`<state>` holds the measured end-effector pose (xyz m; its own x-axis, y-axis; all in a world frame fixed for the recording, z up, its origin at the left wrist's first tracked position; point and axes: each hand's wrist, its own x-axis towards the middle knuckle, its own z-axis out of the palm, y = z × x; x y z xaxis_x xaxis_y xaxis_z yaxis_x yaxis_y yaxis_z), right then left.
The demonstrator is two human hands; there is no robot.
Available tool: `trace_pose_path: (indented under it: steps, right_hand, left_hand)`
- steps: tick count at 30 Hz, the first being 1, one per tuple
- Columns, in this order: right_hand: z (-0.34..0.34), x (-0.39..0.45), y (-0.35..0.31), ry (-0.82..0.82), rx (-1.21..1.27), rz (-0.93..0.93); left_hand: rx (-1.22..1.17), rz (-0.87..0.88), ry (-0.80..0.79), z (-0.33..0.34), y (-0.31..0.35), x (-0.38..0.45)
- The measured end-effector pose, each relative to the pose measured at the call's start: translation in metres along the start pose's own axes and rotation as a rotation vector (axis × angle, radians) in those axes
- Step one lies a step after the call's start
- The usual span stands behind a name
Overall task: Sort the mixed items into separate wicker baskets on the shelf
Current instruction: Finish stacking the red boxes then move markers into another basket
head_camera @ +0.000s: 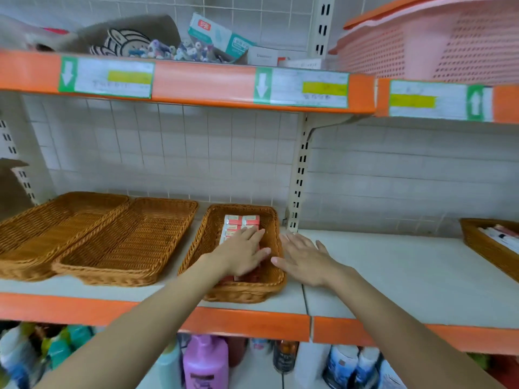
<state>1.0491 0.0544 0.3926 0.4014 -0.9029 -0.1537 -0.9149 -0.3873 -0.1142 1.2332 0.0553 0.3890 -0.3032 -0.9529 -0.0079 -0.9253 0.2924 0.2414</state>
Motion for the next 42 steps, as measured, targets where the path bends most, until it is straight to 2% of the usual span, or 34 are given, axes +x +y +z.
trace_pose_path:
  steps: [2, 8, 11, 15, 24, 28, 37, 42]
  right_hand:
    - [0.002, -0.021, 0.008, 0.011, 0.003, -0.008]
    - [0.014, -0.081, 0.032, 0.005, -0.041, -0.018]
    - [0.021, -0.105, 0.046, -0.057, -0.052, 0.005]
    - [0.026, -0.127, 0.071, -0.055, -0.055, 0.039]
    - [0.006, -0.136, 0.146, -0.007, -0.050, 0.168]
    - [0.002, -0.144, 0.192, 0.015, -0.055, 0.253]
    - [0.010, -0.168, 0.278, 0.045, -0.026, 0.470]
    - [0.007, -0.184, 0.328, 0.138, -0.003, 0.577]
  left_hand:
    - [0.057, -0.029, -0.043, 0.004, 0.021, -0.014]
    - [0.184, -0.114, -0.019, 0.022, 0.083, -0.049]
    - [0.209, -0.094, -0.025, 0.030, 0.113, -0.057]
    - [0.258, -0.049, -0.039, 0.041, 0.146, -0.051]
    - [0.317, 0.072, -0.065, 0.047, 0.199, 0.023]
    - [0.260, 0.167, -0.038, 0.054, 0.234, 0.067]
    - [0.212, 0.326, -0.142, 0.082, 0.301, 0.128]
    - [0.161, 0.395, -0.159, 0.102, 0.348, 0.153]
